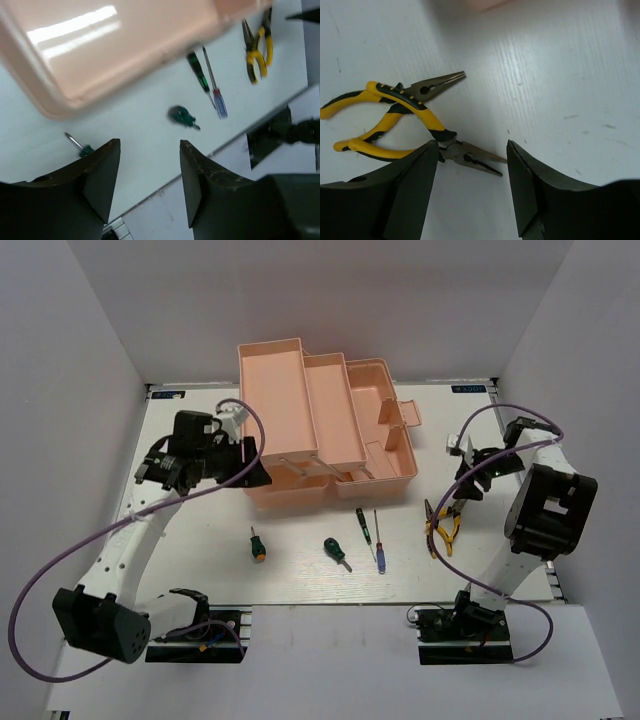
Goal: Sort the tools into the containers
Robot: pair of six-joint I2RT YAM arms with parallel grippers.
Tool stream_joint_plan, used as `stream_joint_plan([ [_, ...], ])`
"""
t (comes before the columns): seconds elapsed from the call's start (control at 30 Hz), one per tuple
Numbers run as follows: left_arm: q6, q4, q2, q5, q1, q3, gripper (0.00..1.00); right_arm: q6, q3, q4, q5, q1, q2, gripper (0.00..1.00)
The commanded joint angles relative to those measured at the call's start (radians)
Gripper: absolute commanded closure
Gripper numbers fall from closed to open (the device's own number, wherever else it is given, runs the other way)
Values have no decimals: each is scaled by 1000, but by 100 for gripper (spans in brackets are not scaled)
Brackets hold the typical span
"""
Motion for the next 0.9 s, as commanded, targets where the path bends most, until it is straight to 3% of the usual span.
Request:
stream_joint_plan([
  [0.0, 22, 43, -71, 112, -54, -88, 38, -272, -66, -106, 18, 28, -10, 37],
  [0.13, -52, -6, -175, -124, -67, -122, 35, -347, -205, -66, 50, 62, -50, 35],
  [0.2, -88, 12, -243, -157, -67, -131, 33, -303, -275, 61, 64, 90, -83, 35],
  [0.4, -141, 123, -252, 30, -78, -178, 33, -193, -347, 216, 128, 139, -82, 39],
  [0.43, -141, 136, -243, 46, -88, -178, 33, -188, -338, 215, 131, 142, -71, 48],
  [0.53, -132, 146, -217, 63, -111, -178, 42, -195, -271, 108, 127, 141, -54, 61],
  [0.63, -132, 175, -173, 84, -147, -169, 51, -218, -226, 5, 127, 137, -48, 87],
  [0.7, -132, 205, -145, 93, -171, -169, 55, -232, -215, -64, 119, 137, -63, 98],
  [0.87, -132, 280, -18, 73, -282, -142, 55, -223, -215, -152, 38, 144, -160, 100],
])
